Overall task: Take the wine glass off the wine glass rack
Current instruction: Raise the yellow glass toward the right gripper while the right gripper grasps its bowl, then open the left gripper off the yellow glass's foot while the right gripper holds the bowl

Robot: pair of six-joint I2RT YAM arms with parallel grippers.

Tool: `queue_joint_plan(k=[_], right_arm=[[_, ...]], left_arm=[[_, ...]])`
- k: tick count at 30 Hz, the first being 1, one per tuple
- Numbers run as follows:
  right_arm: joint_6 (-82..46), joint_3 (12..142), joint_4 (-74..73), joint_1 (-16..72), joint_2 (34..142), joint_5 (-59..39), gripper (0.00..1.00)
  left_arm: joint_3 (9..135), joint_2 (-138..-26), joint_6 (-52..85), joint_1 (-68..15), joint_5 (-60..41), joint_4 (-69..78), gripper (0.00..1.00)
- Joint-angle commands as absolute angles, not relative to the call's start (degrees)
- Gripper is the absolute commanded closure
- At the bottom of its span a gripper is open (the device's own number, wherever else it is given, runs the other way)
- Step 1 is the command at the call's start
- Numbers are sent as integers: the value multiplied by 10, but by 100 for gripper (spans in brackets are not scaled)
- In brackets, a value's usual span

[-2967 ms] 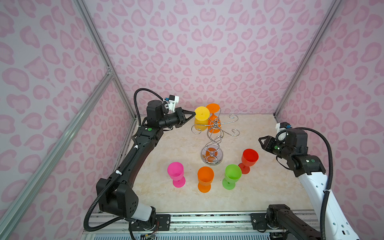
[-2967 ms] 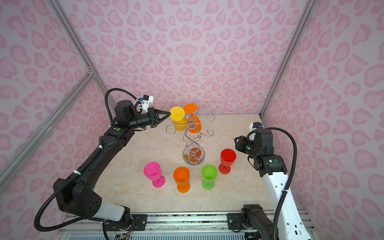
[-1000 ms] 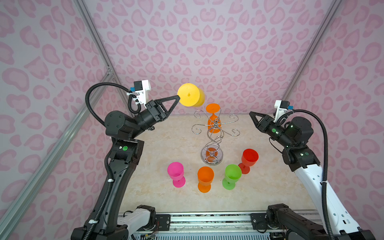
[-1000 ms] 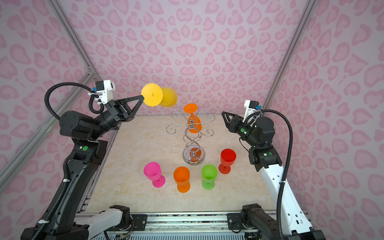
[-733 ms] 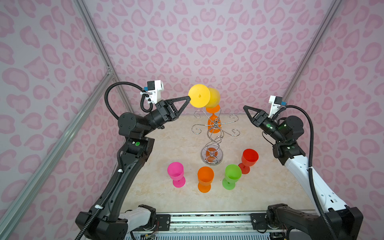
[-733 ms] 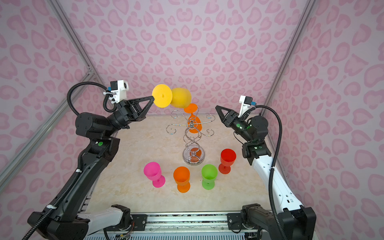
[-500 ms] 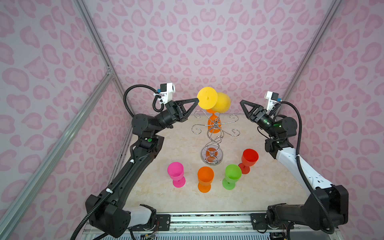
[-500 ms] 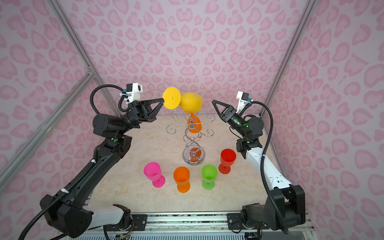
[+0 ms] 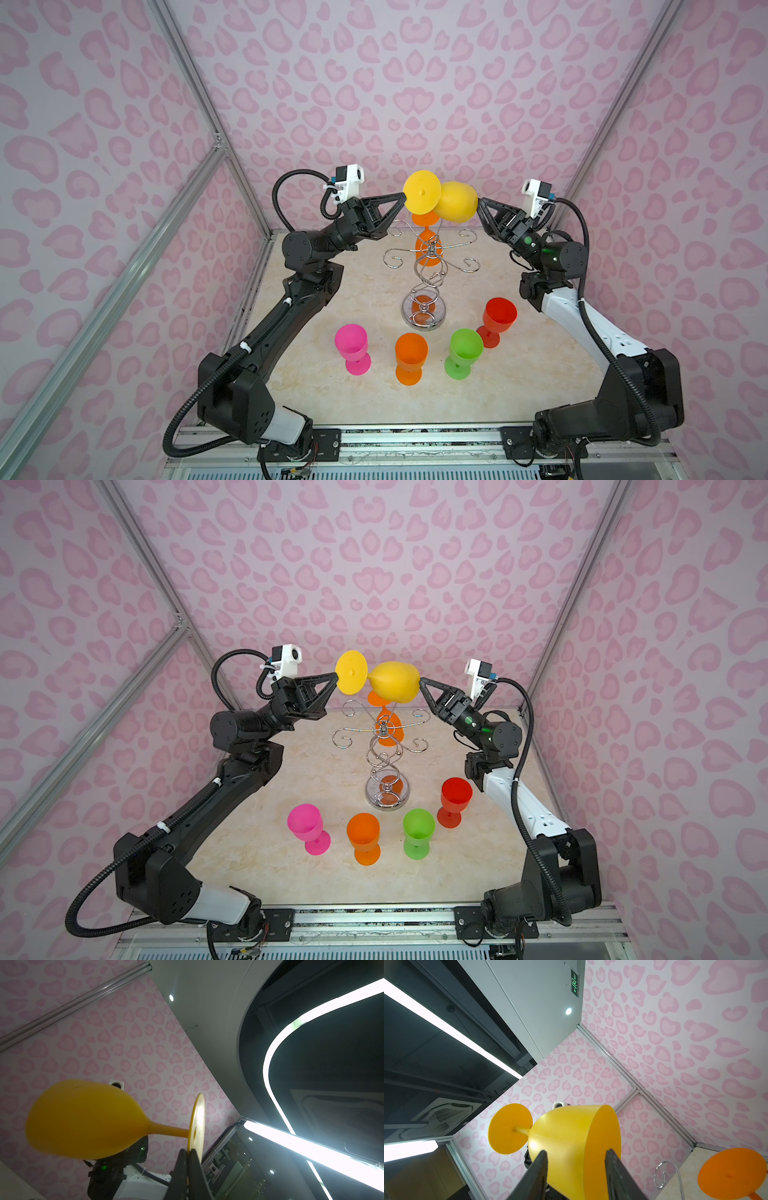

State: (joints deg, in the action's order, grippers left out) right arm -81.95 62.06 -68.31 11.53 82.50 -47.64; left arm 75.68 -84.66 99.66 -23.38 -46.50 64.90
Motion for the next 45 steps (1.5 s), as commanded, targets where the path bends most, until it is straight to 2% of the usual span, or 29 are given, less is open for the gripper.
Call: queue_joint_plan(k=[1,10,27,34,40,45], right_arm=[[-819,620,-697,118,828,-491,54],[-831,632,-732,131,842,-506,57],[-909,635,-887,136,865,-522,66],[-911,635,-893,138,864,-523,78],[-909,639,-893,138,861,-518,88],[-908,639,-893,135,858,-503,97]], left_arm=[[766,-855,1022,-234,-460,710,98],[763,-879,1065,-237,-448,754,98],[786,-956,1201,-242,-396,874,98],[796,-978,1234,-243,-379,908,97],[793,-981,1237,-245,-375,914,88],[788,-978,1231,-247,-375,914,86]])
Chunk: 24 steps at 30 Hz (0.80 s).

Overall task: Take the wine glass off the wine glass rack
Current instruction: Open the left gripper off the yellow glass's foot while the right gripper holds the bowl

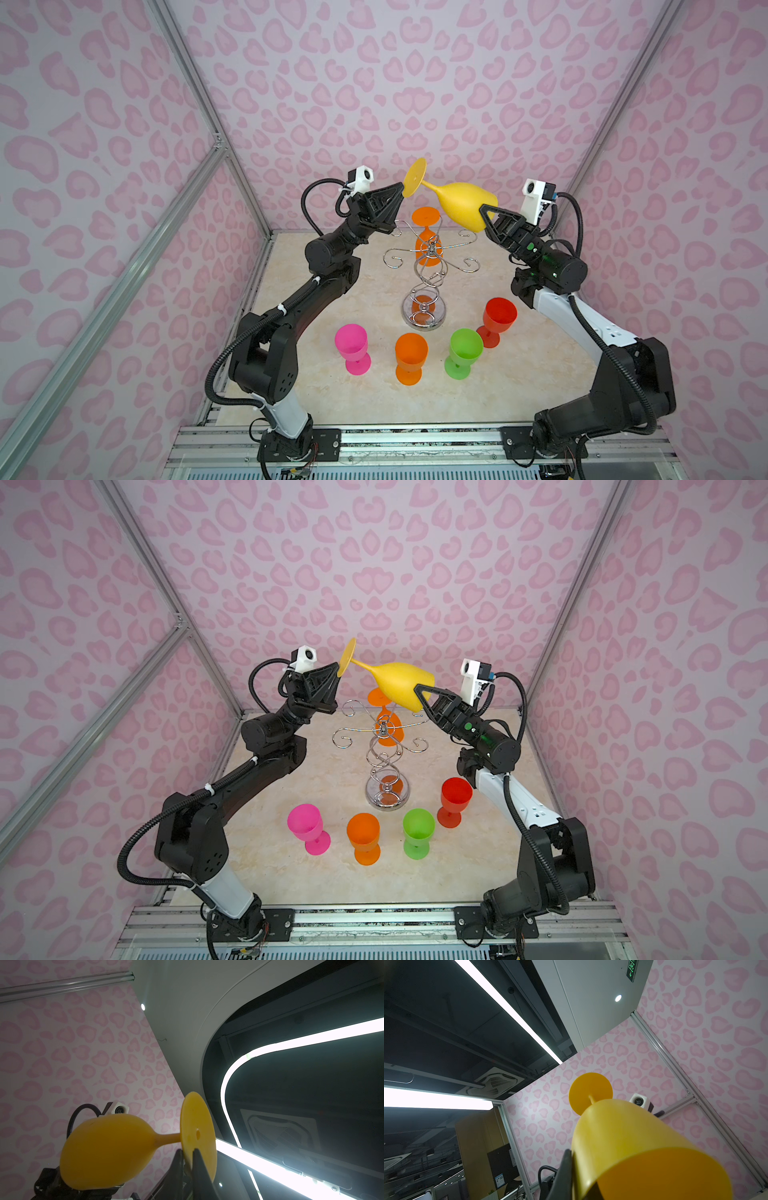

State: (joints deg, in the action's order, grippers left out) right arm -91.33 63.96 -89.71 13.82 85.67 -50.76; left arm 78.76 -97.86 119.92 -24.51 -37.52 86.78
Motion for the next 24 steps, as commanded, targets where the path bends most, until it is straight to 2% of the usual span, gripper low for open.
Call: queue_joint_plan(k=[1,9,14,16,20,22,24], right_arm=[[-908,638,-892,134,858,-500,98],[-902,646,-875,115,852,-493,100],[-887,650,-830,91,841,-489,100],[-879,652,-805,77,835,-494,100],[-796,650,-658,35,791,-514,100],[-710,654,-525,12,754,-515,100],[-576,682,-321,-5,717,-502,100]], left_arm=[[786,-977,1230,-247,-376,914,85],[756,-960,1204,-248,-381,914,65],[748,-949,1184,-251,-394,914,43],[746,-941,1171,-251,-403,914,37],[740,-920,1126,-252,-434,901,35],[736,-906,1095,-251,-450,882,34],[735,-890,1056,-251,-469,850,33]])
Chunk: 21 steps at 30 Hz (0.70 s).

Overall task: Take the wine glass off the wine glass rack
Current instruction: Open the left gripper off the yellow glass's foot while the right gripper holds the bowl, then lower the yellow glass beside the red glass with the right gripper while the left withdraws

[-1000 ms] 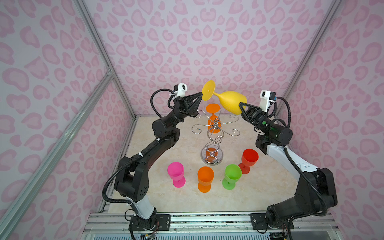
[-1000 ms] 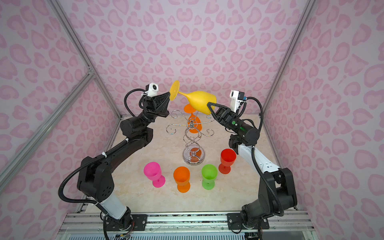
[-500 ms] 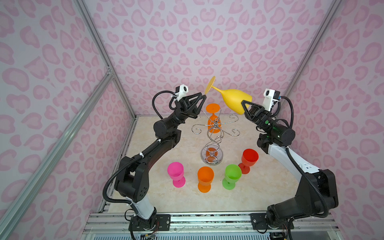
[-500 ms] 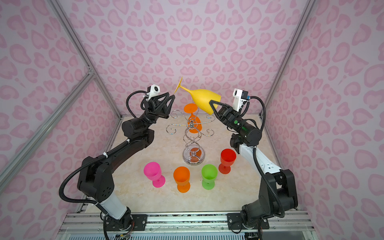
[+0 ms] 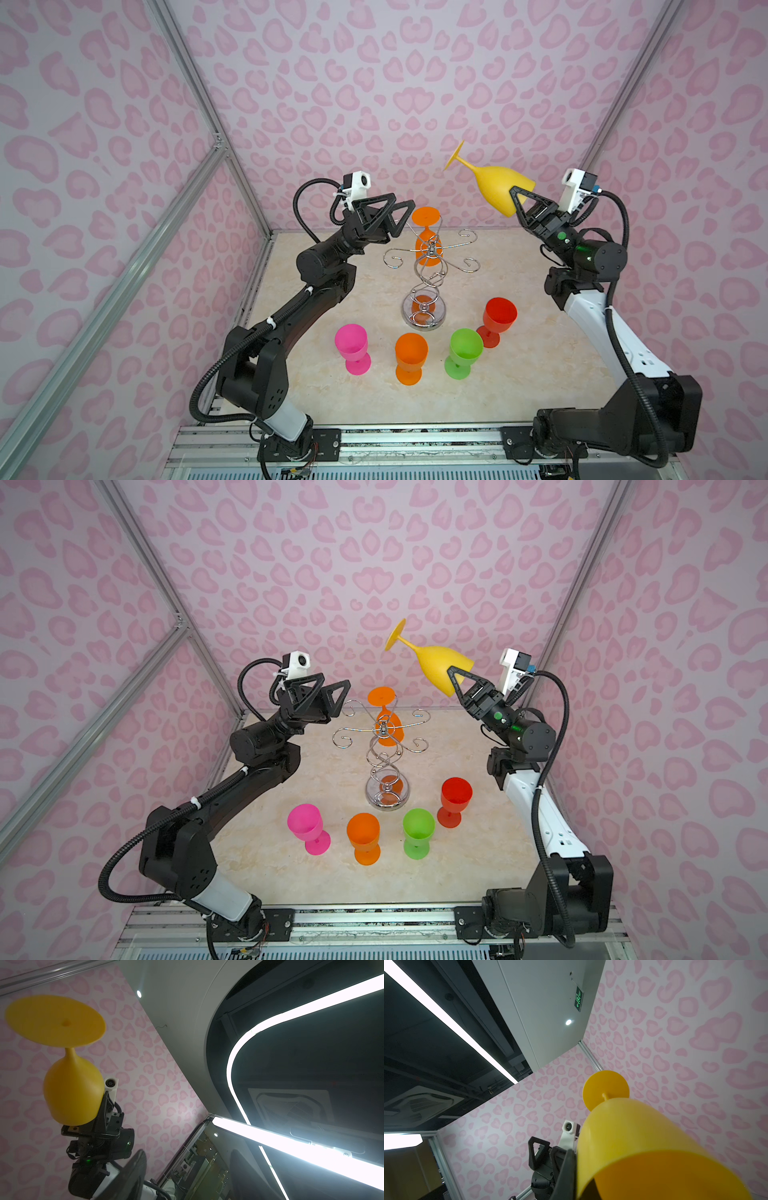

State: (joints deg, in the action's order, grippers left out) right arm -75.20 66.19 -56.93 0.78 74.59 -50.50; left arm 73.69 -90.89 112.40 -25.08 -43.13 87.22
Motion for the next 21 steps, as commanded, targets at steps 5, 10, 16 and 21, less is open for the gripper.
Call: queue_joint_plan(k=[5,10,16,21], right_arm=[[-287,812,137,-18,685,-339,100],[-232,868,291,-41,713,-261,100],[-200,863,349,-41,740,-207,100],[-163,871,405,-32,790,-179,100]], left_arm=[[735,-854,967,-249,-499,756,31],[736,-824,875,-244,-519,637,32],[728,-772,740,-225,-521,476,31],[737,-705,554,-213,-474,248,30]])
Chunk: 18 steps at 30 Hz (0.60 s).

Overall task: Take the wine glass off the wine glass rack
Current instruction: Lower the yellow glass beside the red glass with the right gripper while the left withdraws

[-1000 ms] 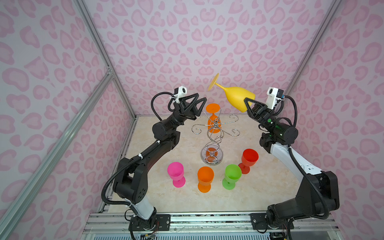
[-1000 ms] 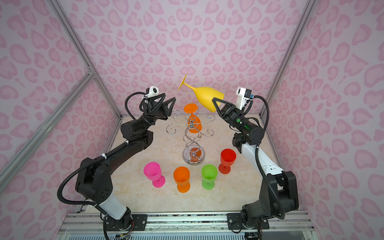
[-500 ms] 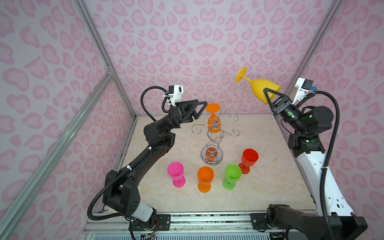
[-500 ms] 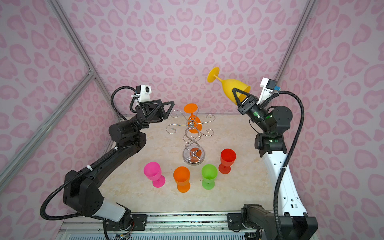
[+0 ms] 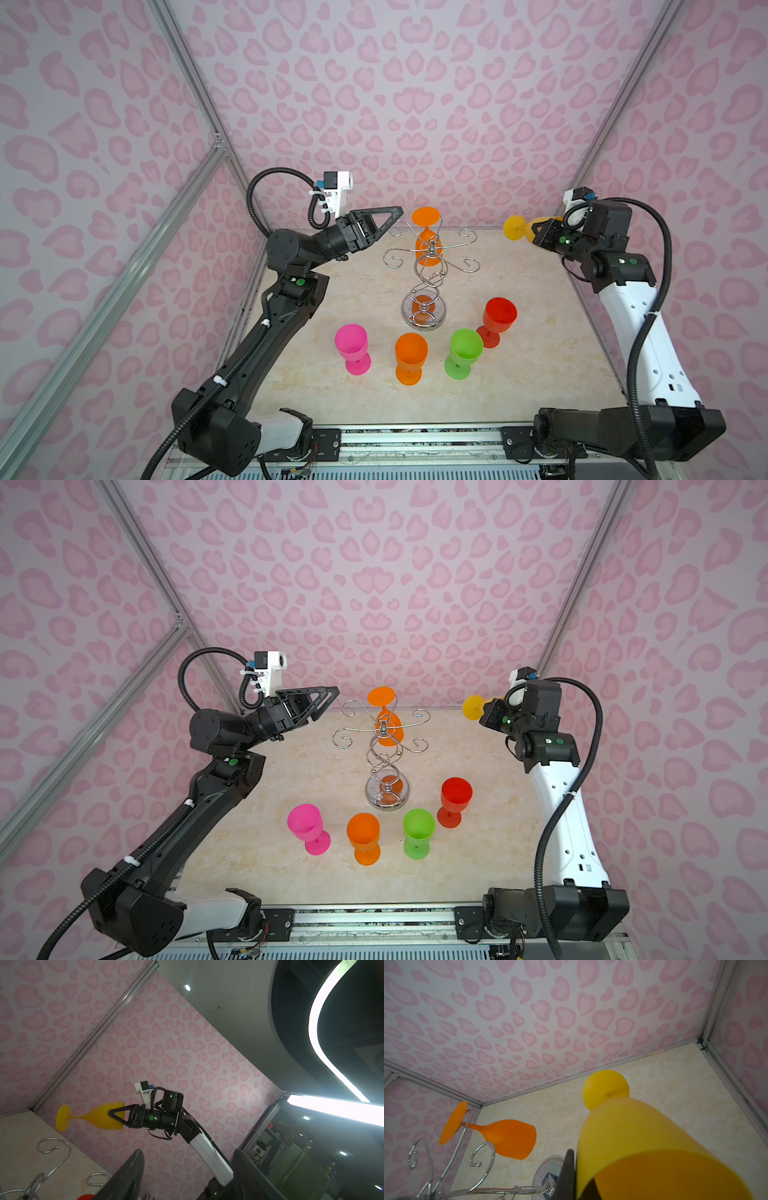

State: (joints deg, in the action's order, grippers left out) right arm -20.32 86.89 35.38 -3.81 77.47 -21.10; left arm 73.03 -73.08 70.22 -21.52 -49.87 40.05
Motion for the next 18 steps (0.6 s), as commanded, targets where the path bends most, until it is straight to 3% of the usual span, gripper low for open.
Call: queue_joint_plan(k=[1,18], right_arm=[[-155,872,415,-27,799,-170,100],[-59,925,563,78,986,-114,100]], left_arm=[[738,-697,535,-212,-466,222,30],[738,-661,458,-209,-437,115,30]])
